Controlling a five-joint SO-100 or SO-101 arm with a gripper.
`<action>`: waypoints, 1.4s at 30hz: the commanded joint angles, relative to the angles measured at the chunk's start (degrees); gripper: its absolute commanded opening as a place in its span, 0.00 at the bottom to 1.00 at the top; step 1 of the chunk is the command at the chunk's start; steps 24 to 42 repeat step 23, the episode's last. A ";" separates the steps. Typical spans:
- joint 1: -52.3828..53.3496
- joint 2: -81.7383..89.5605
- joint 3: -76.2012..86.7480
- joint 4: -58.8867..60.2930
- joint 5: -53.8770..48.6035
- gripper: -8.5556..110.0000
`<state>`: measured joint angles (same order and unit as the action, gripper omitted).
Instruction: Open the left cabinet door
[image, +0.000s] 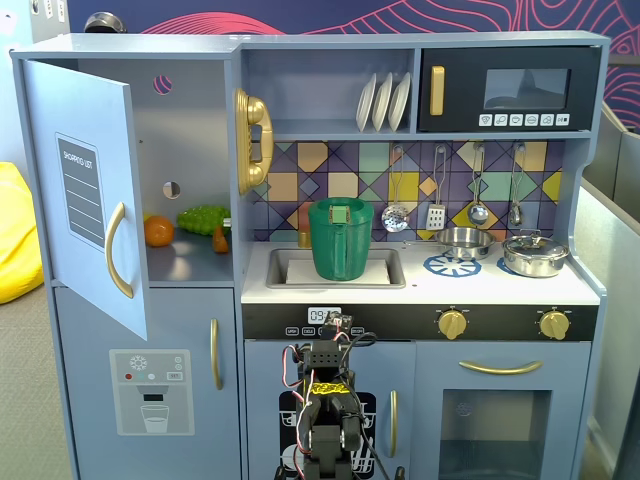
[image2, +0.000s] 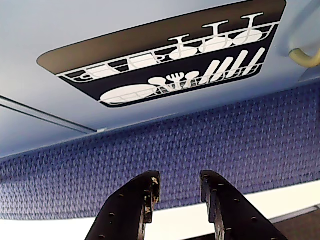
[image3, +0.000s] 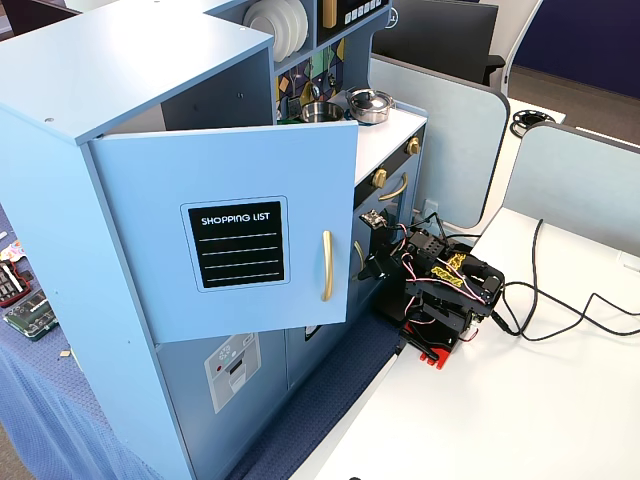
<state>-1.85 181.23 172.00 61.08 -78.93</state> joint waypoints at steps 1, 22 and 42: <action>0.09 0.79 -0.35 3.60 -2.29 0.07; 1.49 0.88 -0.35 25.84 -14.24 0.07; 1.49 0.88 -0.35 26.10 -13.18 0.08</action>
